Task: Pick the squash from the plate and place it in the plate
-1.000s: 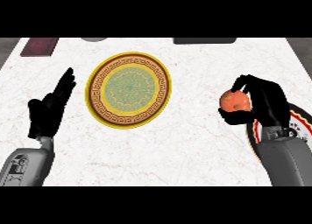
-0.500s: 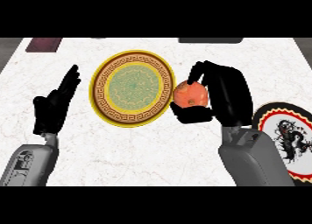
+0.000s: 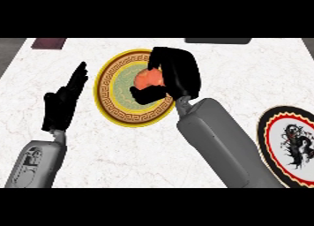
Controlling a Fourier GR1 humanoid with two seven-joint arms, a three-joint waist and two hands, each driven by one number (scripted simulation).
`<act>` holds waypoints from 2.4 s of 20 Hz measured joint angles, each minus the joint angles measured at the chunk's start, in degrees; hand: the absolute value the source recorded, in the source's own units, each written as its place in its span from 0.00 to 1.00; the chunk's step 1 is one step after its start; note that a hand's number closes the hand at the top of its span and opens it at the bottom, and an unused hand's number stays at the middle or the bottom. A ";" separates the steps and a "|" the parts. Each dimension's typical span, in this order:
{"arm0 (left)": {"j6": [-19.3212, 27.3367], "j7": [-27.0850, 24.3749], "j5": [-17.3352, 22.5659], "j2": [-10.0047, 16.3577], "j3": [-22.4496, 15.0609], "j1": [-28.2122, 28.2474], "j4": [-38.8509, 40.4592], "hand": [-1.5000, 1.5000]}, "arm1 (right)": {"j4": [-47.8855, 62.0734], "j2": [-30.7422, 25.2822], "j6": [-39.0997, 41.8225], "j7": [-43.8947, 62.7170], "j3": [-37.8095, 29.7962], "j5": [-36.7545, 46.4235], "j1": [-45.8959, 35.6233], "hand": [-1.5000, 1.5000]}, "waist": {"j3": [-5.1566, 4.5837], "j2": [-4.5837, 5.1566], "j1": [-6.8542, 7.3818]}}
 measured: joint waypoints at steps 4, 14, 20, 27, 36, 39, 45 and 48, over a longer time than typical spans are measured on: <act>-0.22 -0.40 -0.67 -0.41 -0.88 0.86 -0.90 0.50 | 11.98 0.13 -4.24 -0.42 3.40 -3.43 -6.00 1.00 | -0.01 0.12 0.68; -1.79 0.05 -0.50 -0.61 -1.00 -2.59 0.78 0.50 | 30.31 0.20 -10.99 0.76 10.11 -16.57 -12.29 0.00 | 0.00 0.96 3.45; -1.92 -0.53 -0.82 -1.61 -1.63 -3.24 1.72 0.50 | 34.14 0.20 -16.22 -3.39 12.51 -25.79 -12.36 0.00 | 0.02 1.31 4.53; -1.69 -0.55 -1.00 -1.26 -1.02 -2.84 1.59 0.50 | 30.99 0.20 -26.50 -12.74 9.24 -35.83 -11.23 0.00 | 0.09 1.00 3.58; -1.66 -1.28 -0.14 0.26 1.67 0.84 0.71 0.50 | 26.33 -0.85 -35.50 -21.99 1.86 -43.11 -4.76 0.00 | 0.07 -0.06 -0.57; -1.51 -1.29 -0.15 0.27 1.98 2.46 -0.44 0.50 | 21.52 -3.94 -33.98 -24.57 -0.19 -44.39 0.30 0.00 | 0.05 -0.33 -1.51; -1.08 -0.12 -0.86 -0.10 2.10 3.32 -2.40 0.50 | 10.71 -10.90 -27.16 -26.46 -2.79 -45.87 10.42 0.00 | 0.03 -0.48 -2.18; -1.52 0.09 -0.94 -0.07 2.46 3.43 -2.47 0.50 | 7.55 -13.64 -23.60 -26.90 -4.79 -46.09 13.72 0.00 | 0.02 -0.46 -2.14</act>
